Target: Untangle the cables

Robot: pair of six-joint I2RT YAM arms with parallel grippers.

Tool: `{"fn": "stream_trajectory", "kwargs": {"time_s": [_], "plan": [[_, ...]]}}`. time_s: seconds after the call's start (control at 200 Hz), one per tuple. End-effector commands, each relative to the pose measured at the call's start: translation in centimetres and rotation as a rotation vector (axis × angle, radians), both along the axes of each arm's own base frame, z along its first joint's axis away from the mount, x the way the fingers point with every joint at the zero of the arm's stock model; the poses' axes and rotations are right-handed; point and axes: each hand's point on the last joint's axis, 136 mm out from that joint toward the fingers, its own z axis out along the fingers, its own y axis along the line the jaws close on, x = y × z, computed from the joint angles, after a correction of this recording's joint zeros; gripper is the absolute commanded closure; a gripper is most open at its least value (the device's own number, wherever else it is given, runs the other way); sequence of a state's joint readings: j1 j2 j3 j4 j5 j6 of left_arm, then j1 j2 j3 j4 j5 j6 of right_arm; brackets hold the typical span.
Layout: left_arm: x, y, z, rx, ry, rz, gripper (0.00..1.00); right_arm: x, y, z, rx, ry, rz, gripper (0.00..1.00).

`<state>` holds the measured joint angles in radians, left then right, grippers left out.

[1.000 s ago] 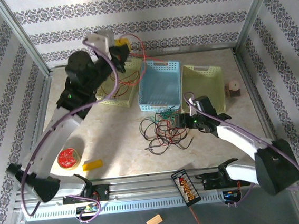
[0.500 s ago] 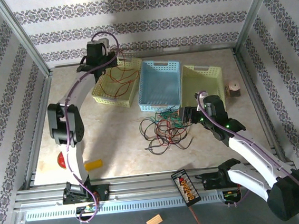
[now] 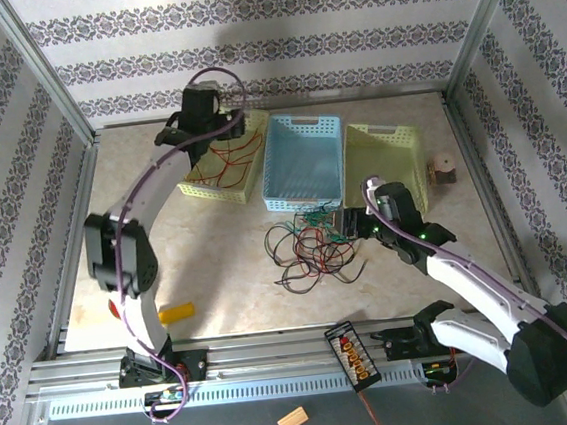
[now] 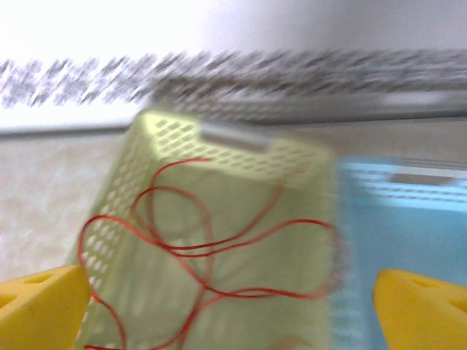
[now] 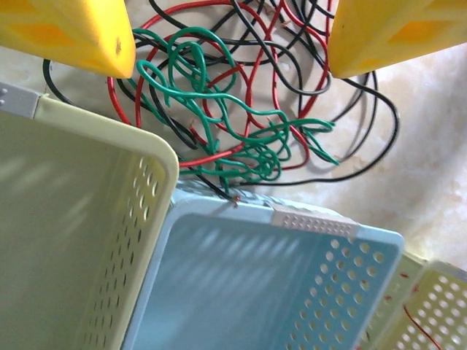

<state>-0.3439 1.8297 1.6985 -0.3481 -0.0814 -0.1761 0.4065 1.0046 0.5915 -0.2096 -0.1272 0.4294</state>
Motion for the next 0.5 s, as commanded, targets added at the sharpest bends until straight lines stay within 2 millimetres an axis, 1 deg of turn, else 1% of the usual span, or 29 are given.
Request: {"fn": "stream_trajectory", "kwargs": {"time_s": [0.0,0.05,0.1,0.14,0.18,0.22,0.255,0.34,0.42,0.495], "plan": [[-5.8,-6.4,-2.0,0.04,0.057,-0.289,0.01,0.1,0.8,-0.7,-0.05,0.031,0.052,0.3],[-8.6,-9.3,-3.9,-0.02,0.118,-0.421,0.01,-0.1,1.5,-1.5,-0.061,0.06,0.083,0.3],[-11.3,-11.6,-5.6,-0.071,0.181,-0.535,0.01,-0.4,2.1,-2.2,-0.071,0.087,0.115,0.3],[-13.0,-12.9,-7.0,-0.098,0.224,-0.594,0.01,-0.6,2.6,-2.6,-0.072,0.107,0.144,0.31],[-14.3,-13.9,-8.2,-0.107,0.256,-0.631,0.02,-0.8,3.1,-3.1,-0.073,0.127,0.162,0.32],[-15.1,-14.5,-9.2,-0.106,0.279,-0.653,0.02,-0.8,3.0,-3.6,-0.086,0.146,0.159,0.33],[-15.7,-15.2,-10.1,-0.09,0.296,-0.668,0.02,-0.7,2.5,-3.9,-0.111,0.154,0.13,0.34],[-17.1,-16.8,-11.8,0.002,0.314,-0.719,0.03,0.1,0.1,-4.2,-0.172,0.144,0.005,0.36],[-17.7,-18.0,-13.2,0.096,0.328,-0.748,0.03,0.7,-1.7,-4.3,-0.119,0.153,-0.075,0.37],[-18.0,-18.9,-14.3,0.118,0.354,-0.768,0.03,1.1,-2.8,-4.6,-0.055,0.185,-0.126,0.39]]}}
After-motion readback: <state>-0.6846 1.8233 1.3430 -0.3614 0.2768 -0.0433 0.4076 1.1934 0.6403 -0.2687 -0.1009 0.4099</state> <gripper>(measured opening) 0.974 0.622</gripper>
